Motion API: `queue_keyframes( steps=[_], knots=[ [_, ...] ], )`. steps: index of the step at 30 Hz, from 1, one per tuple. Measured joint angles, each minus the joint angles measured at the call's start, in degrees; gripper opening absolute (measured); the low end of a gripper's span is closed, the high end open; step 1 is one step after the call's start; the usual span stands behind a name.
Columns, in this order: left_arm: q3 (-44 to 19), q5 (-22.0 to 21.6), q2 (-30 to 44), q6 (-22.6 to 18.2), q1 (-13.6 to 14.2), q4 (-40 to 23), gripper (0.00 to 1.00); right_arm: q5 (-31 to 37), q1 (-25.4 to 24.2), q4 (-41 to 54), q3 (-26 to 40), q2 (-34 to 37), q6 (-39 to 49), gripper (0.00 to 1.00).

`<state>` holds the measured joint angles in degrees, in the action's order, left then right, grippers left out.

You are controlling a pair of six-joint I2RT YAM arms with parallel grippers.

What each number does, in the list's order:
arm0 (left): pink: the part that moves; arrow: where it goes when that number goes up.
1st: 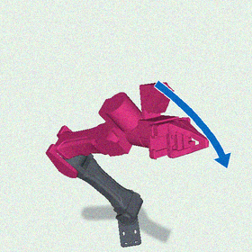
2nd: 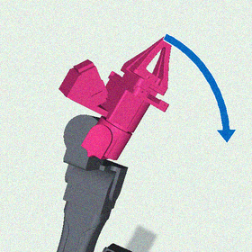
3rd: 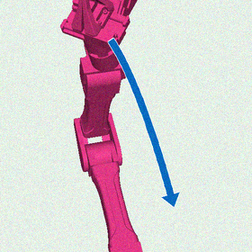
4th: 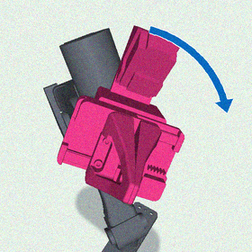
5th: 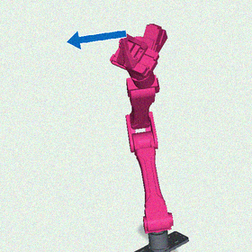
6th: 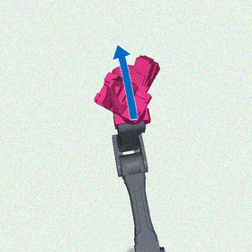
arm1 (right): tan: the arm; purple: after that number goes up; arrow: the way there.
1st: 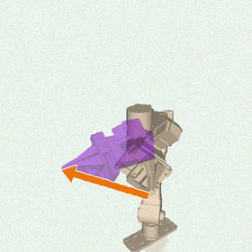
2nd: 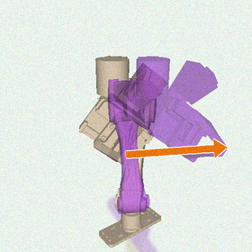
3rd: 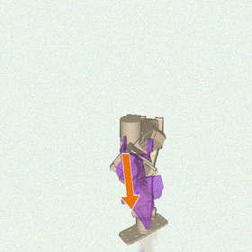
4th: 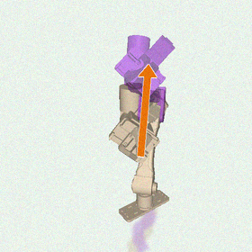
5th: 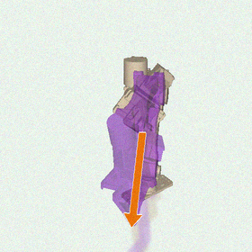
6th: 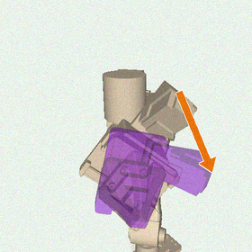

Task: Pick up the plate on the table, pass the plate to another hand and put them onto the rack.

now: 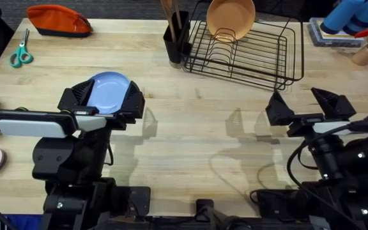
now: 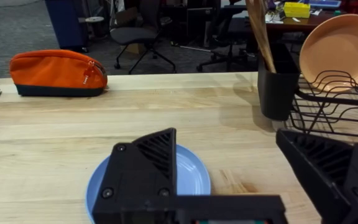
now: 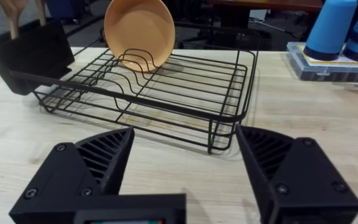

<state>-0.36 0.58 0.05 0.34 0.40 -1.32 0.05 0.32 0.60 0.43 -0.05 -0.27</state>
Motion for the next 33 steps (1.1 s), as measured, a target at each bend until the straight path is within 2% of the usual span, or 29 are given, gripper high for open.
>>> queue_keyframes(
  steps=[15, 21, 22, 24, 25, 27, 28, 30, 31, 33],
  knots=[
    [-0.15, 0.0, -0.01, 0.02, -0.01, 0.02, 0.992, 0.69, 0.0, 1.24, 0.47, 0.02, 0.09, 0.993],
    [-4.88, -1.35, 0.62, 0.02, 0.0, -5.36, 0.991, 0.81, 0.0, 11.11, 6.19, 0.08, 0.4, 0.993],
    [-9.78, -3.19, 3.0, 0.0, -0.01, -6.68, 0.991, 0.83, 0.0, 15.53, 11.84, 1.4, 0.95, 0.993],
    [-13.09, -4.0, 5.38, -0.07, -0.02, -7.22, 0.991, 0.83, 0.0, 17.78, 16.34, 3.16, 1.18, 0.993],
    [-18.81, -4.9, 10.48, -0.19, 0.0, -9.34, 0.991, 0.81, 0.0, 20.52, 22.93, 7.09, 1.7, 0.993],
    [-23.46, -5.11, 14.98, -0.23, 0.0, -11.91, 0.991, 0.82, 0.0, 22.41, 27.49, 10.69, 2.27, 0.993],
    [-31.02, -5.11, 21.71, -0.36, 0.0, -16.96, 0.991, 0.83, 0.0, 25.32, 35.04, 17.24, 2.88, 0.993],
    [-36.67, -5.11, 25.99, -0.38, -0.01, -21.0, 0.991, 0.85, 0.0, 26.99, 40.21, 21.82, 3.11, 0.993],
    [-45.57, -5.09, 31.67, -0.44, 0.0, -28.34, 0.991, 0.87, 0.0, 30.59, 48.5, 28.74, 3.32, 0.993],
    [-51.29, -5.09, 35.07, -0.76, 0.0, -32.89, 0.991, 0.85, 0.0, 33.14, 53.66, 33.07, 3.32, 0.993]
  ],
)
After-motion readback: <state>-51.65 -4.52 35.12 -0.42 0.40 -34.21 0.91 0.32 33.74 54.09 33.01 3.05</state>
